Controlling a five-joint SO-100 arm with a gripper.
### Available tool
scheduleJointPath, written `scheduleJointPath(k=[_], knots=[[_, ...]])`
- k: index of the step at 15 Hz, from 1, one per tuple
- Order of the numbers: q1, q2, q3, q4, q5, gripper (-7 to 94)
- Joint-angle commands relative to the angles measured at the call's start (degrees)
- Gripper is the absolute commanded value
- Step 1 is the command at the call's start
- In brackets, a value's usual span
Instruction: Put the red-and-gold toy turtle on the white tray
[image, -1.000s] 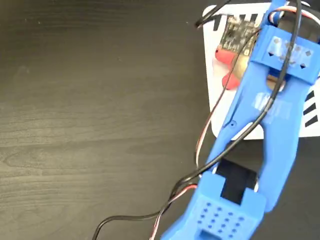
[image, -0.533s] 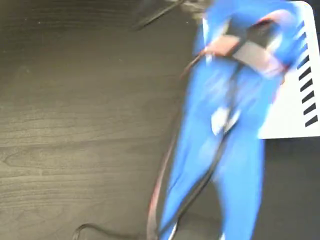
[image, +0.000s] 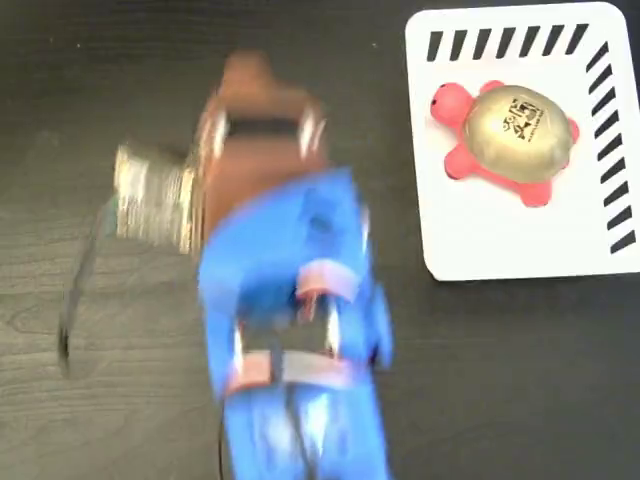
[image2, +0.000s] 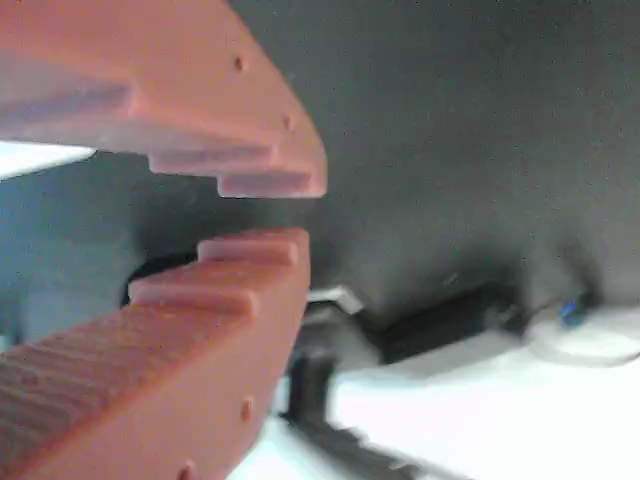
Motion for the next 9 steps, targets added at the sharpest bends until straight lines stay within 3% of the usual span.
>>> scheduleJointPath(k=[1,9], knots=[[-3.3,17.3,13.7,-0.2,-2.9,0],[0.2,48.2,29.8,31.6,-4.4,0]])
